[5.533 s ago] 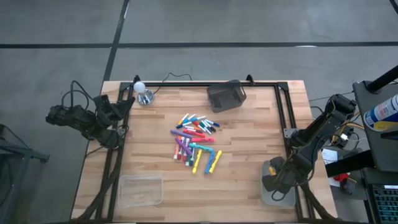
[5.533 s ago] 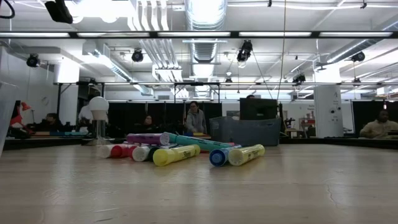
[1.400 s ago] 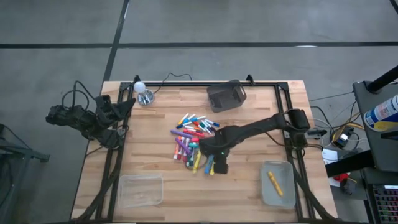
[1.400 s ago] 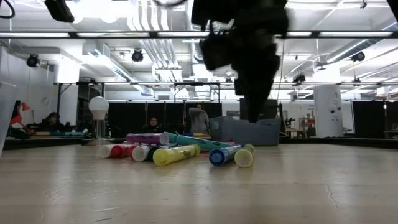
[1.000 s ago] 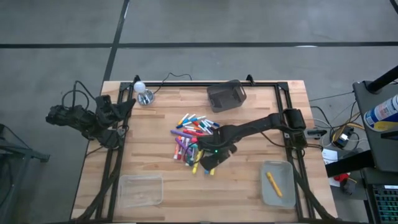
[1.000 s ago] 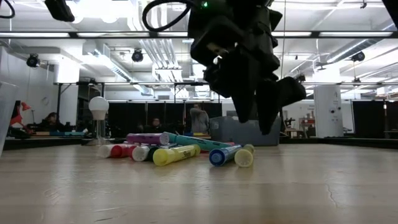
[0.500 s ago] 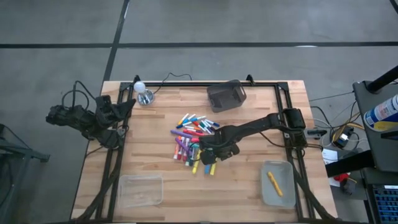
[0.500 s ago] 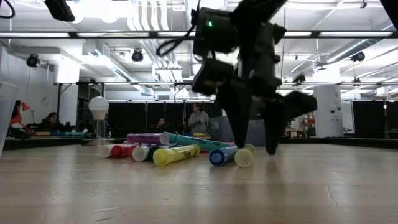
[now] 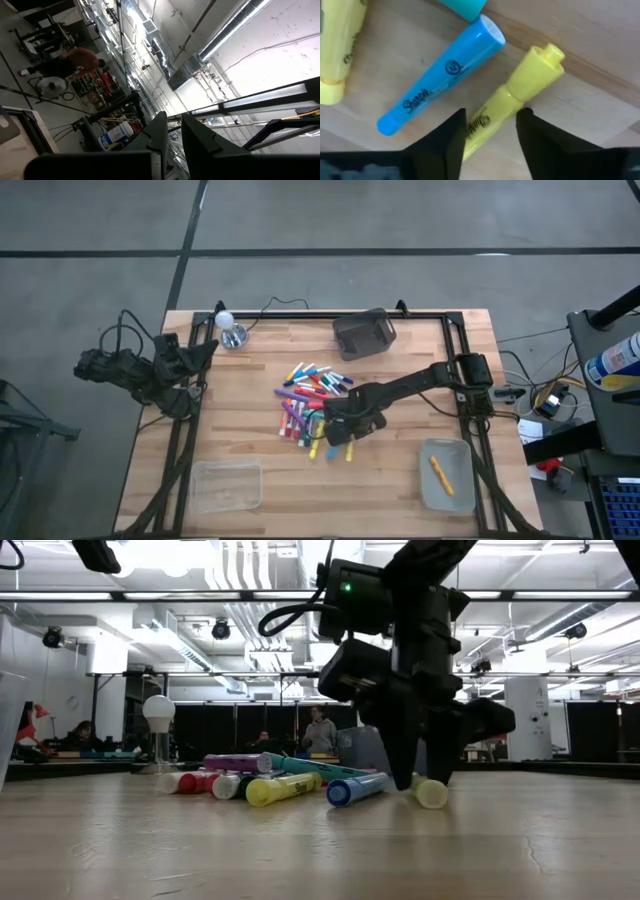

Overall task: Pick & Place Markers
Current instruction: Put the right light yellow highlighter pen into the gray bin, then put the light blue highlighter pen into the gray bin

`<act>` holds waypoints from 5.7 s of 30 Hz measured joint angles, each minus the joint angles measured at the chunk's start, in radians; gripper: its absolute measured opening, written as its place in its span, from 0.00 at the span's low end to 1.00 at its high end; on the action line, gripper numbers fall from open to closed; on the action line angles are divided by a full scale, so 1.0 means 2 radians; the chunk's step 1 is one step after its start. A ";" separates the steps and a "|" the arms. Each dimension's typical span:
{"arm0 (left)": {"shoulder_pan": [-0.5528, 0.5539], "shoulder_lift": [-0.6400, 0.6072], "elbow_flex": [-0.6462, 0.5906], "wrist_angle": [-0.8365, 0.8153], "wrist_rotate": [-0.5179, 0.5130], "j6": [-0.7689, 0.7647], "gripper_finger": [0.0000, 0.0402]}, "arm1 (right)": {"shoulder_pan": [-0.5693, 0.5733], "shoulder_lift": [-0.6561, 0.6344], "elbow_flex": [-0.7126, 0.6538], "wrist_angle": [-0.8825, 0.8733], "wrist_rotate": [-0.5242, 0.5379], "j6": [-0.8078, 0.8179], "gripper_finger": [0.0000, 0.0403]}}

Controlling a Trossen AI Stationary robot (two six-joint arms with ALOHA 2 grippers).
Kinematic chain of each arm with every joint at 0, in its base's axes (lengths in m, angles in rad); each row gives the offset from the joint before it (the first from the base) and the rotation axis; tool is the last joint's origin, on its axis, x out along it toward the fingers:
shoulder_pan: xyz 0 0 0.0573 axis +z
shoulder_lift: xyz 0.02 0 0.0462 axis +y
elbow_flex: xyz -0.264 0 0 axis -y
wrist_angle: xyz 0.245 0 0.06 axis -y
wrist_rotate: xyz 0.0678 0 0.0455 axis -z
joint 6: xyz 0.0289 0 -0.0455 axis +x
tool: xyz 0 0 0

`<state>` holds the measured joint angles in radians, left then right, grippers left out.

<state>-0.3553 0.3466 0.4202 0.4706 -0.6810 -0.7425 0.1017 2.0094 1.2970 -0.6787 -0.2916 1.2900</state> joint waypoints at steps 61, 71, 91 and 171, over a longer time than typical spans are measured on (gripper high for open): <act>0.000 0.001 0.000 0.000 -0.010 0.005 0.12 | 0.248 -0.313 -0.240 -0.116 -0.114 0.362 0.34; 0.000 0.001 0.000 0.000 -0.010 0.003 0.12 | 0.248 -0.330 -0.214 -0.118 -0.098 0.366 0.53; 0.000 0.035 0.000 -0.018 0.037 -0.064 0.12 | 0.168 -0.292 -0.090 -0.162 0.109 0.256 0.52; 0.000 0.037 0.000 0.014 -0.032 -0.045 0.12 | 0.009 -0.085 0.174 -0.276 0.068 -0.330 0.15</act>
<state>-0.3550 0.4213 0.4206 0.4992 -0.7448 -0.8322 0.1191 1.8391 1.6460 -1.2315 -0.1559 0.6297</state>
